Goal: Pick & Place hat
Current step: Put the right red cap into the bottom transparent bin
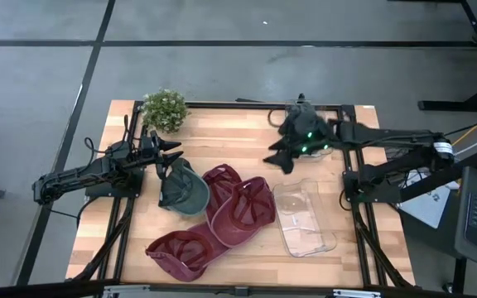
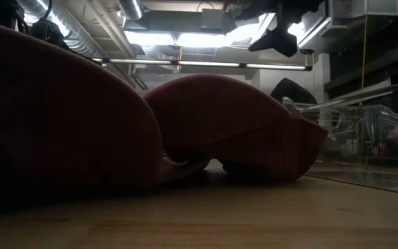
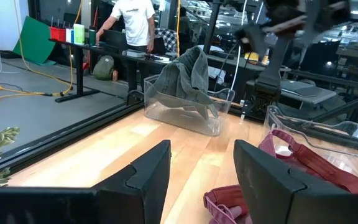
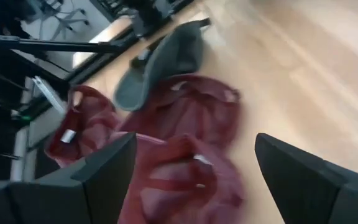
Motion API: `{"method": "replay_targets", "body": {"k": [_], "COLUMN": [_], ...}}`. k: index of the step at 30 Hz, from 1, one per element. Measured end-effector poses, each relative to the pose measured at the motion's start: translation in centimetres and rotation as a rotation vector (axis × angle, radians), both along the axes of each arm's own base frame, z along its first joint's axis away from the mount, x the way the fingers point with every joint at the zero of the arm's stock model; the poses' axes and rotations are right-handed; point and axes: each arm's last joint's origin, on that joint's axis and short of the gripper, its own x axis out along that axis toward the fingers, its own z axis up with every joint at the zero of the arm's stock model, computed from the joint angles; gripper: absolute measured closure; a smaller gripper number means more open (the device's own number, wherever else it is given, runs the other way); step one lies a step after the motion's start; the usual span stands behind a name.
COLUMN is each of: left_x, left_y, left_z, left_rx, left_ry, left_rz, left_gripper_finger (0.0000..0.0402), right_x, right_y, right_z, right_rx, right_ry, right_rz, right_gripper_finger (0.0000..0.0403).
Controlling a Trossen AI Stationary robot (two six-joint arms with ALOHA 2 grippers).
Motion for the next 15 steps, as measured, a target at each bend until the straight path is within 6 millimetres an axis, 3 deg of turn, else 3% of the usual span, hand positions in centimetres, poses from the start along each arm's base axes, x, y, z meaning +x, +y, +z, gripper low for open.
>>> {"method": "replay_targets", "body": {"k": [4,9,15], "left_x": [0.0,0.0,0.0], "left_y": [0.0,0.0,0.0], "left_z": [0.0,0.0,0.0], "left_rx": [0.000,0.000,0.000], "left_ry": [0.000,0.000,0.000], "left_rz": [0.000,0.000,0.000], "left_gripper_finger": [0.0229,0.0227,0.0226], "right_x": [2.5,5.7,7.6], "right_y": [2.8,5.5,6.5], "right_z": [-0.9,-3.4,-6.6], "right_rx": [0.086,0.212,0.224], "right_ry": [-0.049,-0.041,0.112], "right_rz": [0.031,0.043,0.035], "right_gripper_finger": [0.0079,0.0079,0.0079]}}
